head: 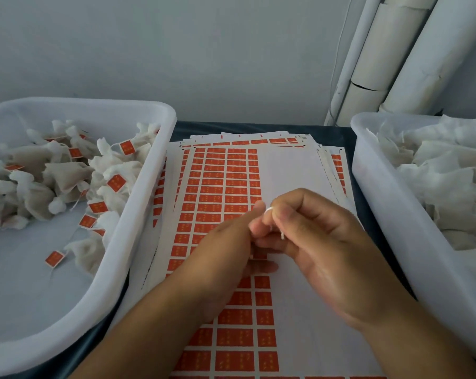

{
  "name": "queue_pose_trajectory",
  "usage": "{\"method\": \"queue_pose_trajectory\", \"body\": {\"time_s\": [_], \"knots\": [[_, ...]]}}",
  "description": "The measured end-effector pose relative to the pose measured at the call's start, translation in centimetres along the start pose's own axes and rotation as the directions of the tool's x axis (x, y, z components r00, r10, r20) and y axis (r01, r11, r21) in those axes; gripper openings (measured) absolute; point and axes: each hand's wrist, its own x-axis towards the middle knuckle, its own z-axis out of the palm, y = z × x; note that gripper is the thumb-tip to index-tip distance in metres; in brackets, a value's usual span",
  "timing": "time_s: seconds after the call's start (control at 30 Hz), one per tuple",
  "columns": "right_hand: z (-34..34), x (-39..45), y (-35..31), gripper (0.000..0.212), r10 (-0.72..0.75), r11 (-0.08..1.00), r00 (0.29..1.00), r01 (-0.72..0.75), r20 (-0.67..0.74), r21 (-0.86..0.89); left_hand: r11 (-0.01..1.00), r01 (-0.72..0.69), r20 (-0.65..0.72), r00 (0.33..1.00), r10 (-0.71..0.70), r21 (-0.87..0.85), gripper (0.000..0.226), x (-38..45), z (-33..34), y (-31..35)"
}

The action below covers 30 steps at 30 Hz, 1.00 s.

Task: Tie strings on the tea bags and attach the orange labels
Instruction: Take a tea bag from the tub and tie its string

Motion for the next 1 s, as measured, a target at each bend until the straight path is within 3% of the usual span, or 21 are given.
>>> {"method": "queue_pose_trajectory", "body": {"time_s": [0.17,0.23,0.4,0.53,0.67,0.77,0.87,0.93,1.0], "knots": [[0.4,0.1,0.7,0.023,0.159,0.987,0.986,-0.158,0.045,-0.029,0.922,0.091,0.070,0.995,-0.069,-0.375,0.042,-0.5,-1.1,1.2],[0.2,0.2,0.8,0.024,0.211,0.977,0.977,-0.211,0.027,0.008,0.901,0.095,0.072,0.995,-0.071,-0.424,0.042,-0.4,-1.4,1.5],[-0.5,0.7,0.9,0.025,0.315,0.946,0.949,-0.312,-0.023,0.086,0.982,-0.019,0.014,1.000,0.022,-0.190,0.053,-0.7,-1.8,1.9],[-1.1,0.9,0.8,0.031,0.384,0.921,0.920,-0.375,-0.075,0.110,0.985,0.014,-0.039,0.999,-0.008,0.169,0.069,-0.9,-1.8,1.6],[-1.7,0.7,0.3,0.025,0.309,0.943,0.947,-0.295,-0.082,0.152,0.855,-0.147,0.091,0.989,0.117,0.498,0.048,-1.0,-2.0,1.5],[-1.7,0.5,0.1,0.023,0.184,0.981,0.978,-0.189,-0.096,-0.046,0.764,-0.249,0.205,0.966,0.155,0.595,0.028,-1.0,-1.9,1.2],[-1.8,0.3,-0.1,0.022,0.037,0.971,0.997,-0.053,-0.073,-0.235,0.584,-0.335,0.251,0.942,0.223,0.739,0.020,-0.9,-1.5,0.6],[-1.8,0.2,-0.1,0.021,-0.023,0.947,0.999,0.012,-0.031,-0.320,0.523,-0.431,0.294,0.898,0.326,0.735,0.024,-1.0,-0.9,0.4],[-1.8,0.2,0.0,0.020,-0.053,0.913,0.999,0.053,0.011,-0.405,0.530,-0.509,0.334,0.856,0.394,0.678,0.031,-0.9,-0.4,0.1]]}}
